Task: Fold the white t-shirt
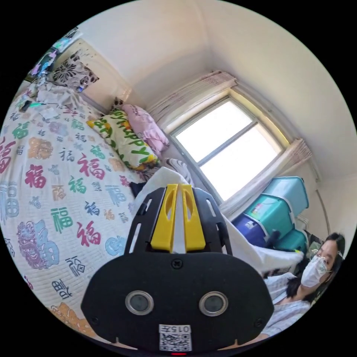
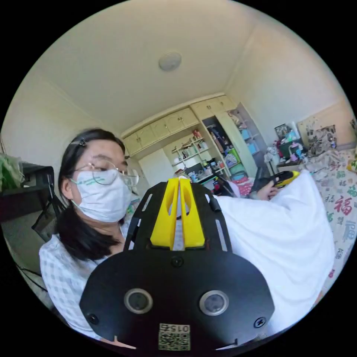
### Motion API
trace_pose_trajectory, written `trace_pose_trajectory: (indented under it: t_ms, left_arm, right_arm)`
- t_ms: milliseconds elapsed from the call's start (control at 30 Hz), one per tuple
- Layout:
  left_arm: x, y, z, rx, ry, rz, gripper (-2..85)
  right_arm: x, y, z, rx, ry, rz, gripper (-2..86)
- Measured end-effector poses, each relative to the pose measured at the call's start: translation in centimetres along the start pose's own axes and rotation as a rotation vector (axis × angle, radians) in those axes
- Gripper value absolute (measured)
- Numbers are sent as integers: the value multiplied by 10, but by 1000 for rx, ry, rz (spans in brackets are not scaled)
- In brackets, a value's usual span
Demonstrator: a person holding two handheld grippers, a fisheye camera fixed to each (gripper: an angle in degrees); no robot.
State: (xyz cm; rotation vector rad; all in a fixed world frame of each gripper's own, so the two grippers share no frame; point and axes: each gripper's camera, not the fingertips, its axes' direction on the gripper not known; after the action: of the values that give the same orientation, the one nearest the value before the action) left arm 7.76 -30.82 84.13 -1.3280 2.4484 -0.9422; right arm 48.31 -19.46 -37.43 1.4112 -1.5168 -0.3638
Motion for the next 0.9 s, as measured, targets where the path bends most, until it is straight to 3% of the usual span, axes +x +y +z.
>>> trace_pose_trajectory:
  t_ms: [67, 167, 233, 367, 467, 733, 833, 900]
  left_arm:
    - [-37, 12, -14, 33, -69, -61, 66]
    - [-108, 67, -60, 28, -62, -197, 79]
    - [-138, 119, -94, 36, -97, -292, 80]
    - [-157, 249, -137, -1, -159, -520, 92]
    - [-135, 306, -129, -28, -175, -599, 105]
    - [-88, 305, 0, -355, -436, -577, 150]
    - [-95, 312, 31, -438, -563, -603, 152]
    - [-94, 314, 36, -385, -591, -637, 150]
  right_arm:
    - [41, 15, 61, -95, -57, 61, 18]
    - [122, 60, 149, -381, 37, 205, 55]
    - [168, 103, 167, -367, -184, 369, 65]
    - [206, 148, 159, -317, -278, 524, 84]
    - [230, 179, 119, -343, -126, 582, 88]
    - [275, 248, -83, -265, 704, 849, 104]
    - [302, 265, -138, -204, 837, 953, 118]
    - [327, 275, -161, -181, 848, 1019, 128]
